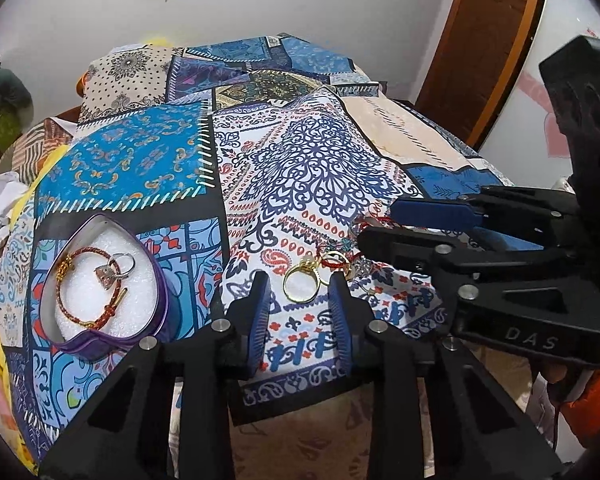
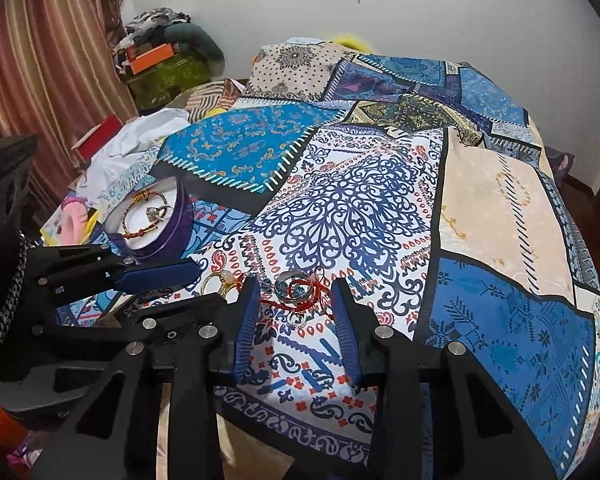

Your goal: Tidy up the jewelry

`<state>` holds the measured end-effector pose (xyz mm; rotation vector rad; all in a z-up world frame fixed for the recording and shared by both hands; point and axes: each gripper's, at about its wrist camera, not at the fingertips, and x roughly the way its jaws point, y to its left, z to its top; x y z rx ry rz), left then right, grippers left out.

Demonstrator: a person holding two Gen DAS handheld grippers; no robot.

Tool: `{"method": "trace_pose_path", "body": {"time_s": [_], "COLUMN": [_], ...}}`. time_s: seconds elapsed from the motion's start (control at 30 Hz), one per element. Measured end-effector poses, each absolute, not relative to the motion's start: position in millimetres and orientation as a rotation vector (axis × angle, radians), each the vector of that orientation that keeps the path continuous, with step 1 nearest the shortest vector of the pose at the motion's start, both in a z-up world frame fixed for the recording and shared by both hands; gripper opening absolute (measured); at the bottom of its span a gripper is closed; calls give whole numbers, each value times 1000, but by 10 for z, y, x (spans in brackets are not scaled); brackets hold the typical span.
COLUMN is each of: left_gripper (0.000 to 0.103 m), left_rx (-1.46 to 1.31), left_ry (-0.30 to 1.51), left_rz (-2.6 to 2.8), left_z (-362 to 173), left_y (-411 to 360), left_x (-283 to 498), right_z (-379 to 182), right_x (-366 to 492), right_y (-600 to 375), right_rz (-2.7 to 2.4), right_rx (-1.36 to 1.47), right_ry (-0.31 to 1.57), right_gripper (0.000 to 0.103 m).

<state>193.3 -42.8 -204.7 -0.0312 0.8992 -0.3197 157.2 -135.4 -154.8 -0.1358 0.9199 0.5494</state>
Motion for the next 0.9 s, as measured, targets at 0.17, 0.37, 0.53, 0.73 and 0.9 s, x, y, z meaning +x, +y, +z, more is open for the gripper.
{"method": "trace_pose_path", "body": {"time_s": [0.17,0.37,0.53,0.73,0.9], "left_gripper": [21,18,18,18,18], "left_rx": [-59,-87,-103,-101,-105], "left_ry": [896,893,893,883,852], "left_rz": [-329,-338,-339,-322,-307], "left_z": [-2072,-2085,-2048,-1960,-1822], "left_y": [-399,-378,-352,-326,-282], "left_x": [1977,1994,1992,1937,1866], "right_z": [-1581,-1606,-1567,-1433,-1272], "right_x": [1613,1626,1611,1549,1473], "right_y": [-1325,-1321,-1366,-1443,-1510], "right_rz": [545,551,533,510,498], "right_rx": [-143,-148,-130,-119,-110], "right_ry": [932,935,922,887,846], "right_gripper": [32,20,19,19,19]}}
